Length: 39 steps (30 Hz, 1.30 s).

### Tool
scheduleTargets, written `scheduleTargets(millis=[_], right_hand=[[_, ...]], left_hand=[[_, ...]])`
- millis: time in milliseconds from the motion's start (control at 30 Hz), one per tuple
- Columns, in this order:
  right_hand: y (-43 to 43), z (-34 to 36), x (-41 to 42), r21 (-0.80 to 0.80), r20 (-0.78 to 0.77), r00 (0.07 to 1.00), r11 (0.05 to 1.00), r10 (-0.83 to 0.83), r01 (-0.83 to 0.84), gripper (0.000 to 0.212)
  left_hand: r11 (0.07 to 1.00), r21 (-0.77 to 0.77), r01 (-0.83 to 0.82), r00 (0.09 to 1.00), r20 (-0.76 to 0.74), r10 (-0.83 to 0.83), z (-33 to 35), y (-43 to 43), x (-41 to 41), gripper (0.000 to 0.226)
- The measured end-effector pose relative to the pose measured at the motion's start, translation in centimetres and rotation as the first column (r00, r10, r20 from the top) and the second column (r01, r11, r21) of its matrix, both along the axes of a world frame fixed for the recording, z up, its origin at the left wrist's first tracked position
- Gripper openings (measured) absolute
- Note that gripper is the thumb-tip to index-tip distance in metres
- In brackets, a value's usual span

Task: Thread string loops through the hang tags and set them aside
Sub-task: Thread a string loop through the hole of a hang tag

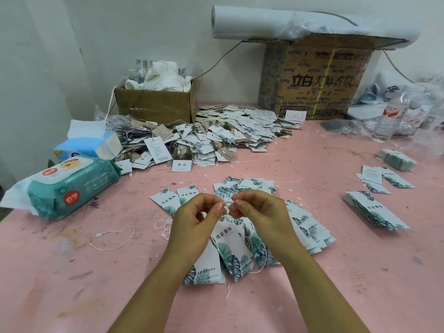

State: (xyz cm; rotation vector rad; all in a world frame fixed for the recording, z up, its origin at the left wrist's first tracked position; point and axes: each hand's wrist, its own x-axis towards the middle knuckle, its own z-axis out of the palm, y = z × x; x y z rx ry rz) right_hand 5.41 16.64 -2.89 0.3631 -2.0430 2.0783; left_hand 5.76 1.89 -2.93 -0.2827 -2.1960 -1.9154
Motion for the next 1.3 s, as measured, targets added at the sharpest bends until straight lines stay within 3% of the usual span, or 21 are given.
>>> scheduleTargets(millis=[467, 767, 1300], right_hand=[[-0.05, 0.15, 0.21, 0.171, -0.085, 0.996, 0.985, -0.01, 0.025, 0.027], [0.14, 0.16, 0.13, 0.157, 0.003, 1.0, 0.987, 0.031, -0.032, 0.026], [-0.18, 0.36, 0.44, 0.033, 0.052, 0.986, 0.987, 0.157, -0.159, 0.019]], left_hand=[[0.982, -0.187, 0.003, 0.993, -0.118, -0.026, -0.15, -0.05, 0.16, 0.019], [0.958, -0.287, 0.021, 0.987, -0.145, -0.065, -0.26, -0.33, -0.01, 0.023], [0.978, -0.205, 0.048, 0.993, -0.1, -0.07, -0.22, -0.51, -0.18, 0.027]])
